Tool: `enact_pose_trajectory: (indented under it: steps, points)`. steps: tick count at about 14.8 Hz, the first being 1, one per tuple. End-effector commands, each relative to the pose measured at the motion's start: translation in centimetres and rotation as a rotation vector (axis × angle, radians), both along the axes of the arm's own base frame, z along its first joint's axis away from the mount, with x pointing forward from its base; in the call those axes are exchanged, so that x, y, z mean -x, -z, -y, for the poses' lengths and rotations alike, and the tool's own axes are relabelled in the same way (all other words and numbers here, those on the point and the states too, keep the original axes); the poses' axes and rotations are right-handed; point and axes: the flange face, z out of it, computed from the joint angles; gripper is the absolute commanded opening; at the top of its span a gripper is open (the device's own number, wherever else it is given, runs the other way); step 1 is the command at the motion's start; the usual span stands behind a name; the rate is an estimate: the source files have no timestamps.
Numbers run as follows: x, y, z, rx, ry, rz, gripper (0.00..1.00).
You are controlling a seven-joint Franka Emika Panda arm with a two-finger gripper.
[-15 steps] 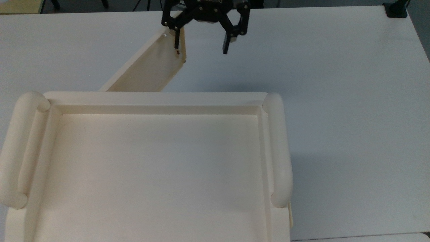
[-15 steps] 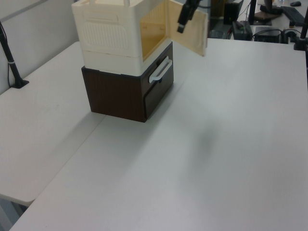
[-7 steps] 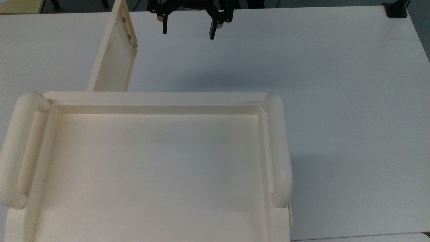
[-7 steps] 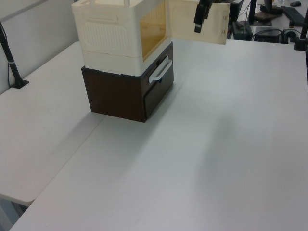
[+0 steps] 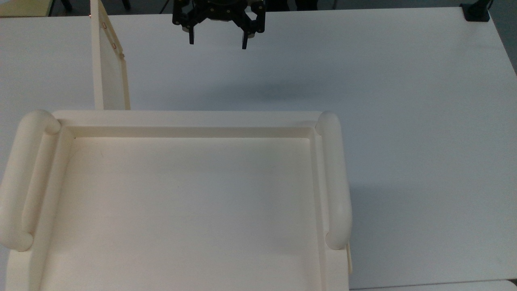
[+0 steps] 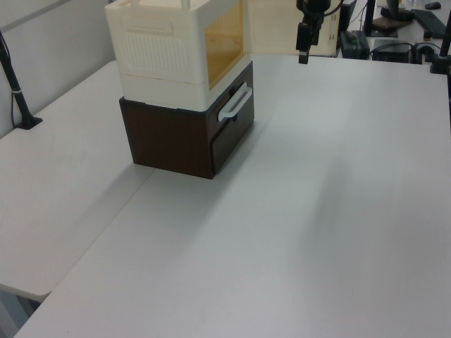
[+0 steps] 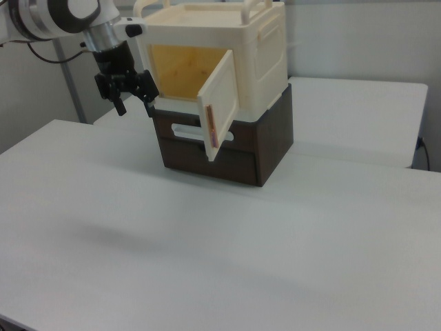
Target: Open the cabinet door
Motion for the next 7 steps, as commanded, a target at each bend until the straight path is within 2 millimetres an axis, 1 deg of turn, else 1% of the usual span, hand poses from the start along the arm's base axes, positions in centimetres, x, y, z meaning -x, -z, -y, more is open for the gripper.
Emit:
enact_pose_trajectory:
  steps: [1, 3, 7]
  points:
    - [2.72, 0.21, 2.11, -0.043, 0.002, -0.033, 1.00]
    - [3.09, 0.37, 2.76, -0.044, 0.024, -0.041, 1.00]
    - [3.15, 0.61, 2.88, -0.041, 0.033, -0.057, 1.00]
